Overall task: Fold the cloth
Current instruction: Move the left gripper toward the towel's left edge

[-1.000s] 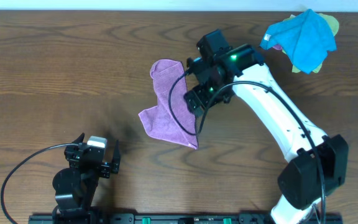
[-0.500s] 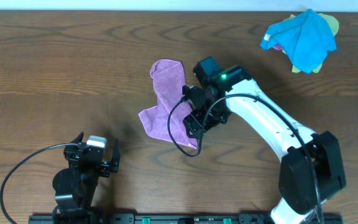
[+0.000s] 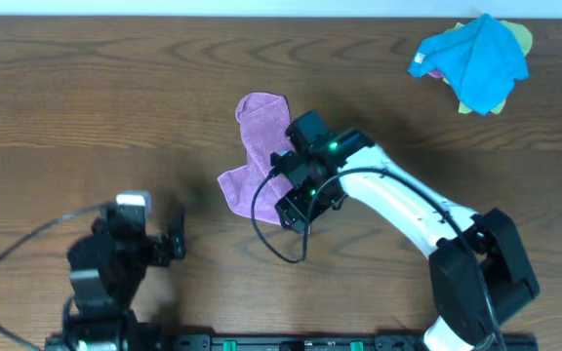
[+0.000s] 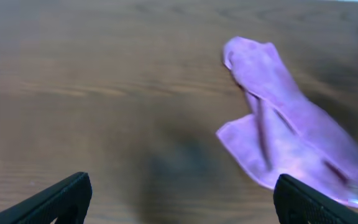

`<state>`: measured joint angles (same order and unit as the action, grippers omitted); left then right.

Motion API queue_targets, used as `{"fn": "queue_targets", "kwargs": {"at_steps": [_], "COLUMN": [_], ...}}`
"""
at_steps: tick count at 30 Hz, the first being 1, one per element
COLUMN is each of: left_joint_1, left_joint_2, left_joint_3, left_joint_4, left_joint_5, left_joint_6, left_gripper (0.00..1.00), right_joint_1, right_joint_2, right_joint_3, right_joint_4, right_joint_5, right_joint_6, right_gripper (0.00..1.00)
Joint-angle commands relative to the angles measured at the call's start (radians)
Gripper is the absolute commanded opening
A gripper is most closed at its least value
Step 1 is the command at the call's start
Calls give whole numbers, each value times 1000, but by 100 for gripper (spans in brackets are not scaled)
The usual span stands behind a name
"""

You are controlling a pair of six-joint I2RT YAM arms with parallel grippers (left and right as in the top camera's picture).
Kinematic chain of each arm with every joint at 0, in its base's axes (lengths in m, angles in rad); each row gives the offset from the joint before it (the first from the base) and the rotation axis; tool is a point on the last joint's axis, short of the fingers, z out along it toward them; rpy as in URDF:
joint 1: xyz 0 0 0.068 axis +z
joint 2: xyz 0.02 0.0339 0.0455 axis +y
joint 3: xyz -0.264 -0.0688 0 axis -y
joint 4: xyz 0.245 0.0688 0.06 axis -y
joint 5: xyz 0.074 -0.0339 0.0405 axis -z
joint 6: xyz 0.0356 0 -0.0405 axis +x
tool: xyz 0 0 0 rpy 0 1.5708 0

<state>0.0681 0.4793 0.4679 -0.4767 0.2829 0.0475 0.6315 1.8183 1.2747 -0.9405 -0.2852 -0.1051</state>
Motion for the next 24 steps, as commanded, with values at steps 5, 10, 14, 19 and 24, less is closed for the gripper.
{"fn": "queue_targets", "kwargs": {"at_steps": [5,10,14,19,24], "left_joint_1": [-5,-5,-3,-3,-3], "left_joint_2": [430,614,706,745,745], "left_joint_3": [305,355,355,355,355], "left_joint_4": [-101,-95,-81,-61,-51], "left_joint_5": [165,193,235,298,298], "left_joint_6": [-55,-56,-56,-68,-74], "left_gripper": [95,95,95,95,95], "right_joint_1": [48,50,50,51,51], "right_joint_2": [-16,-14,13,62,79], "right_joint_3": [-49,-60,-60,-60,-60], "right_joint_4": [65,124,152,164,182], "right_joint_5": [88,102,102,103,106], "right_joint_6": [84,108,117,131,135], "right_gripper": [76,69,63,61,60]}}
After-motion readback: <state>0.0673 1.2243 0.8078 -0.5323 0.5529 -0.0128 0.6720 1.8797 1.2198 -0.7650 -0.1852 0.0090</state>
